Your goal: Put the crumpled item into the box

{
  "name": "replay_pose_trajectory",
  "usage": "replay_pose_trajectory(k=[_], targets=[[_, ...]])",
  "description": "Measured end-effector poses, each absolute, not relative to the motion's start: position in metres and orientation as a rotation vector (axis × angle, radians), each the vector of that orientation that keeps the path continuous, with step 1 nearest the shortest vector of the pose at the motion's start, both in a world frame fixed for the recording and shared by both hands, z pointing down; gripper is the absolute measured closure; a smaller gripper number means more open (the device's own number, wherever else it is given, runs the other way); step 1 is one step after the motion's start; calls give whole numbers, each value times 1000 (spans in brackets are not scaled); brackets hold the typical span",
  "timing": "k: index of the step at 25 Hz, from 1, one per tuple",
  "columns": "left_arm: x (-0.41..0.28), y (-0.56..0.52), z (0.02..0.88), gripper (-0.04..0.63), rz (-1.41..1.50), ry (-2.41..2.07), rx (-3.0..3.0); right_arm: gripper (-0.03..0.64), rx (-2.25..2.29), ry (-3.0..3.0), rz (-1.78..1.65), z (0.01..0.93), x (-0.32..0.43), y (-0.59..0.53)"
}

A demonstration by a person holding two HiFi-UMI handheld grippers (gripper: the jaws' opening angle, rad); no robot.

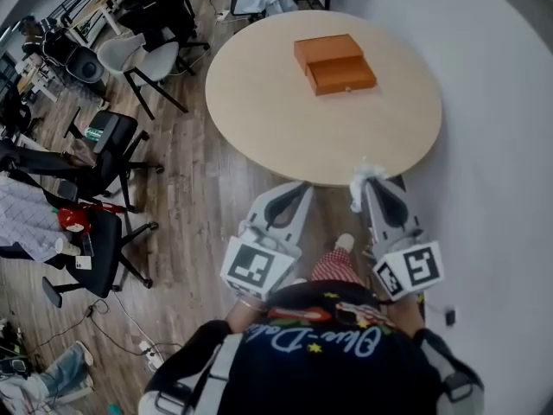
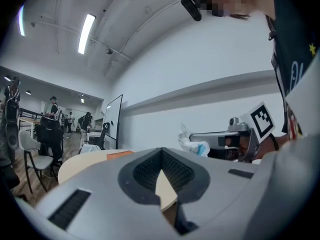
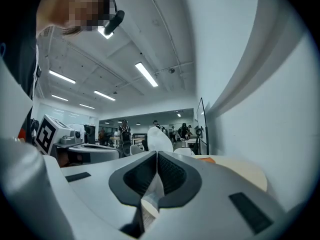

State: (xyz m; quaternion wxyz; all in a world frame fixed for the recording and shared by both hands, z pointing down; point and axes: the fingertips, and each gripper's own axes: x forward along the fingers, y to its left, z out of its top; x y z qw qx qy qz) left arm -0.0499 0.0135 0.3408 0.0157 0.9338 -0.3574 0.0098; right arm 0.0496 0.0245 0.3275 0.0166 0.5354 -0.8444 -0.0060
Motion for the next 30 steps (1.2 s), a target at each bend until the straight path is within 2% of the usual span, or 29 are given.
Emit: replay_pose_trajectory(k=[16,30], targets=[[44,-75,329,603,70,-1249,2873,614,1572,-2756,-8,322,142,-72],[31,-95,357,603,149,-1367,2756,614,1482,-2770,113,353,149,-109]])
